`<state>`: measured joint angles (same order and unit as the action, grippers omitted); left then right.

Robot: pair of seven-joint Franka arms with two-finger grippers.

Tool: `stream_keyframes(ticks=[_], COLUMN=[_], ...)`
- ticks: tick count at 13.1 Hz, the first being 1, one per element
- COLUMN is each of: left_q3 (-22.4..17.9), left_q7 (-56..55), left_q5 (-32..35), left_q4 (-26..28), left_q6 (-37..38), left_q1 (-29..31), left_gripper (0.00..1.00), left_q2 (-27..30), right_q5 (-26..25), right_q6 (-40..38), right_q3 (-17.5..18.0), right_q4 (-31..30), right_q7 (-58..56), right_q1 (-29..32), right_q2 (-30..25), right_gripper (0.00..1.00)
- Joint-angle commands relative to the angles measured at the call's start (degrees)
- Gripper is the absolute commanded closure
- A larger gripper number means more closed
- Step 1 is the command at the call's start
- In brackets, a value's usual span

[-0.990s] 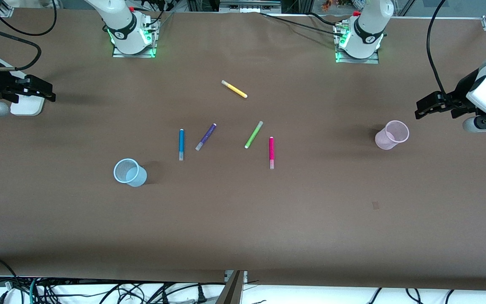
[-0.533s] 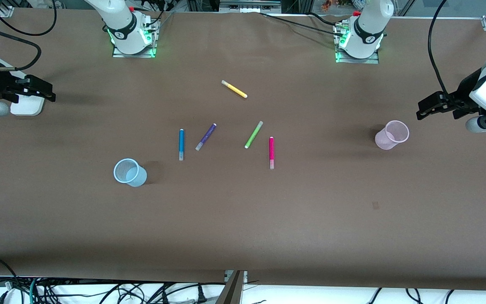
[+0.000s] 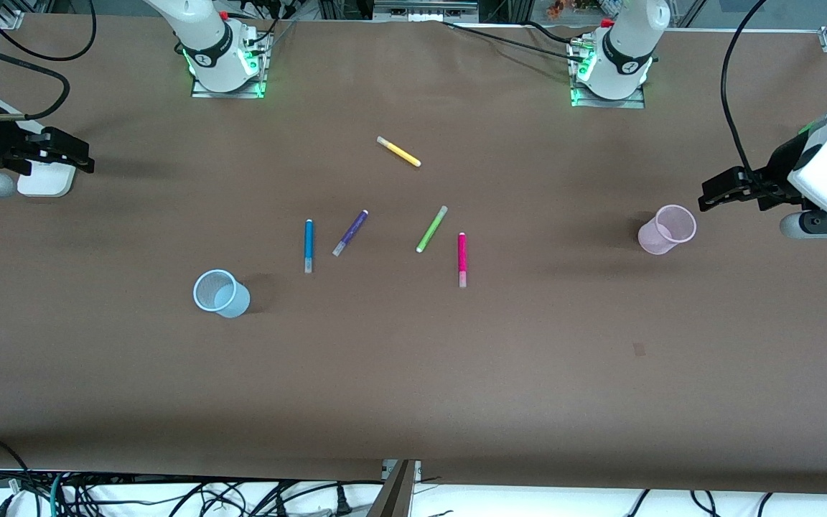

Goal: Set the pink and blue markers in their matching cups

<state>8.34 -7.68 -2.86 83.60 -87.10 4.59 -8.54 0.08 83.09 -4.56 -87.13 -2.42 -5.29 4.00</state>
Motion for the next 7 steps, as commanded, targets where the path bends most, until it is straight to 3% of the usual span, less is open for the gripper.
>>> stream_keyframes(ticks=[1, 7], left_q3=[0.2, 0.2], left_q7=[0.9, 0.9], left_q5=[-0.7, -0.7], left_q4=[-1.4, -1.3], left_q6=[0.6, 0.7], left_q1=[0.5, 0.5], left_gripper=[0.00, 0.00], left_q2=[-0.4, -0.4], right_q5=[-0.2, -0.2], right_q6=[-0.8, -0.6], right_q3=[0.3, 0.7], right_q4=[1.8, 1.7], right_q7=[0.7, 0.6], right_q1=[0.2, -0.7], right_q2=[0.7, 2.8], right_gripper=[0.00, 0.00])
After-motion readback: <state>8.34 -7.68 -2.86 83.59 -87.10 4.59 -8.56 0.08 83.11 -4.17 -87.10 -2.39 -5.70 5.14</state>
